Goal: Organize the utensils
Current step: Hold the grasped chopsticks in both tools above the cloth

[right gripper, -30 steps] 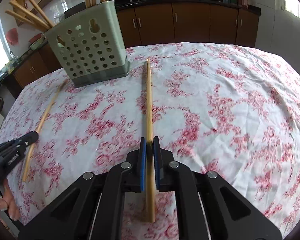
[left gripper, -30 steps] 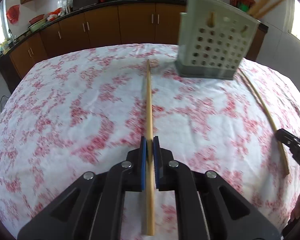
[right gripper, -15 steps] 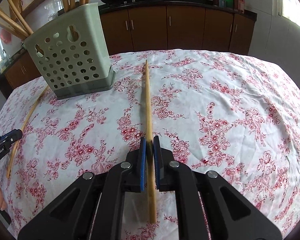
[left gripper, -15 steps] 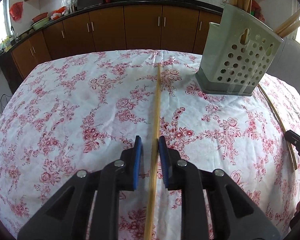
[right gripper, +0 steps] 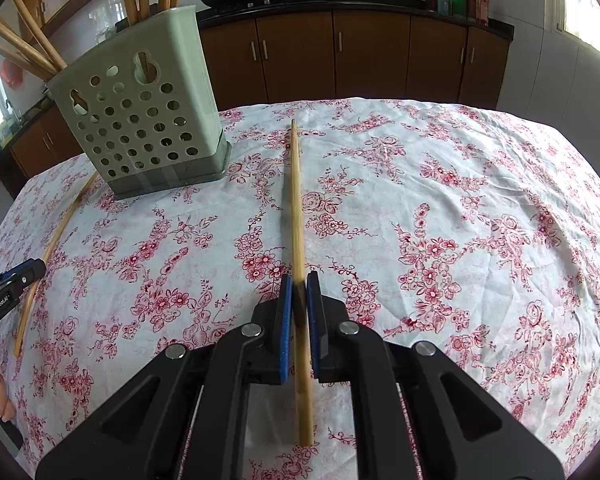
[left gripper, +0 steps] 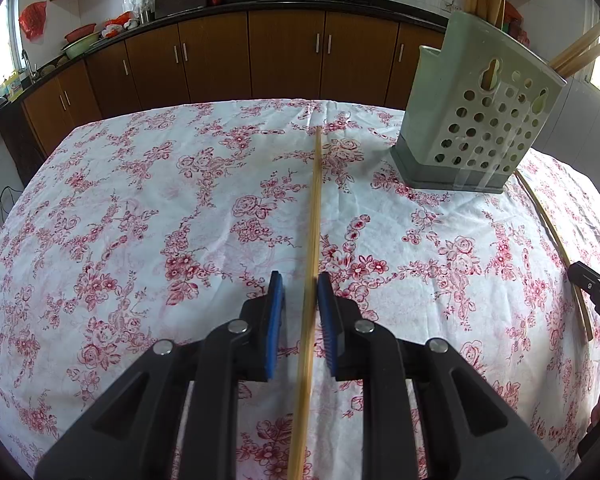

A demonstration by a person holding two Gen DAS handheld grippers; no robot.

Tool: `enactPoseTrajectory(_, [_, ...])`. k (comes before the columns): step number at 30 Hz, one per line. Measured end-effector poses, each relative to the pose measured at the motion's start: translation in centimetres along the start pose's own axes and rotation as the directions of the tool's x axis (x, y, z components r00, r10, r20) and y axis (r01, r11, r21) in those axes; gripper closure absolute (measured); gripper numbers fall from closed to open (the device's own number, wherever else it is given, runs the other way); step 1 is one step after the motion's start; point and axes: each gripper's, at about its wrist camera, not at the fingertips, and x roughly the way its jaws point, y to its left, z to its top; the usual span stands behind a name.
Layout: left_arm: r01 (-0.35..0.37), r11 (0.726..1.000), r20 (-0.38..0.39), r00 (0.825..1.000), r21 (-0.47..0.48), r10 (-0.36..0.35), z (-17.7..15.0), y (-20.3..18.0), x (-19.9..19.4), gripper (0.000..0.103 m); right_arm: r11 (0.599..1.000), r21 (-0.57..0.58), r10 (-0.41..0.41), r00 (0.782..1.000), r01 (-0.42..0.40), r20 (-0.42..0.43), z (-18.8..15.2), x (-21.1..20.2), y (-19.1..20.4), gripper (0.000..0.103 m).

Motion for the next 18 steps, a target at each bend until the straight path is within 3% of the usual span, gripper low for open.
enactPoseTrajectory(18, [0.001,1.000,0.000,1.000,-0.001,-0.001,0.01,-0.07,0.00,0.082,1.000,0.000,-0.001,1.000,0.001,0.000,0.00,-0.15,-0.06,0.094])
